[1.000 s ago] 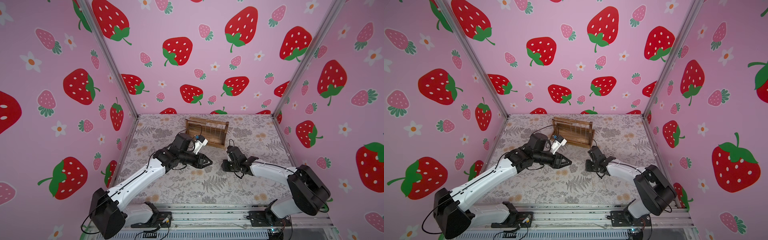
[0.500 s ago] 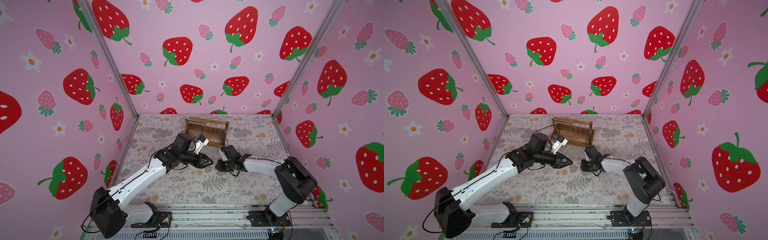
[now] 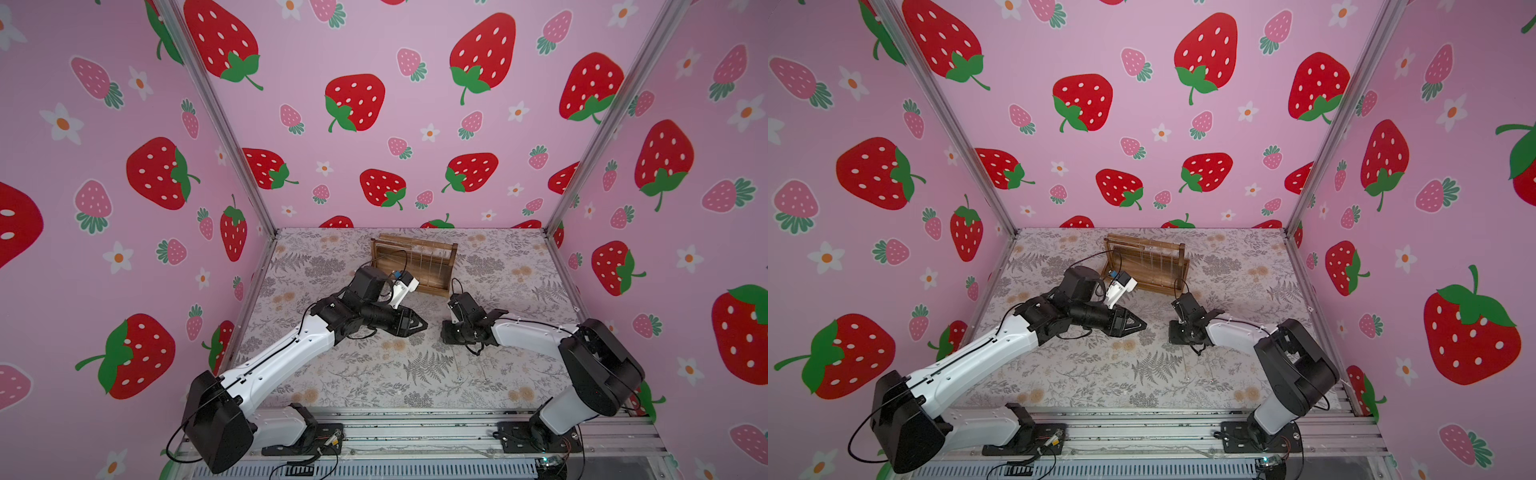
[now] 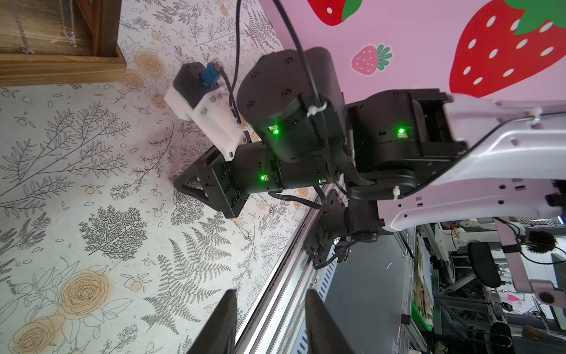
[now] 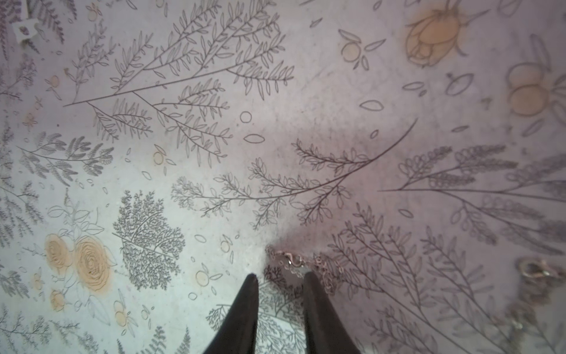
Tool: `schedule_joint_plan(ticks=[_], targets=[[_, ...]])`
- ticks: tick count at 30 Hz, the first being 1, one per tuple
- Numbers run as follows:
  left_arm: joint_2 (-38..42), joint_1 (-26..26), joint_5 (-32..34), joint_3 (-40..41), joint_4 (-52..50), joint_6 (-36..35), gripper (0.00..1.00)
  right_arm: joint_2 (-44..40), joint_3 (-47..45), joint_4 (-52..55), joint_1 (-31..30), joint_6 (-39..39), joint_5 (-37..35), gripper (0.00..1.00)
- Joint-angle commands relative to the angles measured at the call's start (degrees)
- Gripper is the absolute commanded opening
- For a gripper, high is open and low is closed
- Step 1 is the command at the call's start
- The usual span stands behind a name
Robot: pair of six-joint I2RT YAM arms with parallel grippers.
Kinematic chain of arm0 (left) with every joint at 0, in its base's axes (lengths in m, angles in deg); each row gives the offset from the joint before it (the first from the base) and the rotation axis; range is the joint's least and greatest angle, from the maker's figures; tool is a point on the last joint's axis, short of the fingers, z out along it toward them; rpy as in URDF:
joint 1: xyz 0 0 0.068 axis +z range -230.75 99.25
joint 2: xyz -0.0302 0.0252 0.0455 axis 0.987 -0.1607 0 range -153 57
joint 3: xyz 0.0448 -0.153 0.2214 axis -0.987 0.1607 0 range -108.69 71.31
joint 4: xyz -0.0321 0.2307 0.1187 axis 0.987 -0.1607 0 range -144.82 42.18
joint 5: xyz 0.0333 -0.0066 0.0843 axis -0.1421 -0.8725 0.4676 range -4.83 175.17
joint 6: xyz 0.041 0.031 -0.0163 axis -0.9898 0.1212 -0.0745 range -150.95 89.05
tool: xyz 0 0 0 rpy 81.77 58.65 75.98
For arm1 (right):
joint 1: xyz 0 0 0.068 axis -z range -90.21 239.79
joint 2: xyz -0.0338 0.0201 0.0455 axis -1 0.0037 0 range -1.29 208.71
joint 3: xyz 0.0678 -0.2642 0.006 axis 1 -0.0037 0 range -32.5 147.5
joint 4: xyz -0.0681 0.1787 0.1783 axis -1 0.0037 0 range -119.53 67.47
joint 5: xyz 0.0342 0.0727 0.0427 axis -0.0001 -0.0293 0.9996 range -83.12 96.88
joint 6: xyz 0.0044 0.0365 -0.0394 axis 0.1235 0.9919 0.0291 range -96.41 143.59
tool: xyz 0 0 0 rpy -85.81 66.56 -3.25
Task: Take the necklace off the jewelry display stand
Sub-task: Place the necklace at the center of the board.
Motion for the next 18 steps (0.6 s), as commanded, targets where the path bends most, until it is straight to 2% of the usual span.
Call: schedule_joint_plan(ticks=[1, 8, 11, 14, 18], targets=[[0.1, -0.6, -0.3, -1.7, 1.2, 0.3, 0.38, -1.0, -0.5, 2.1, 0.2, 0.3, -1.8, 0.28], [-0.5, -1.0, -0.1, -1.8, 1.5, 0.4, 0.38, -1.8, -0.4, 2.3, 0.3, 0.0, -2.2, 0.28], [-0.5, -1.2, 0.0, -2.0, 1.6, 0.6, 0.38, -3.6, -1.0, 0.2, 0.3, -0.7, 1.0, 0.30], [-0.5, -1.4, 0.1, -2.0, 1.6, 0.6, 0.38, -7.7, -1.7, -2.2, 0.2, -2.1, 7.1, 0.32], [-0.2, -1.6, 0.3, -2.0, 2.1, 0.7, 0.38, -16.8, -2.2, 1.7, -0.7, -3.0, 8.1, 0.34]])
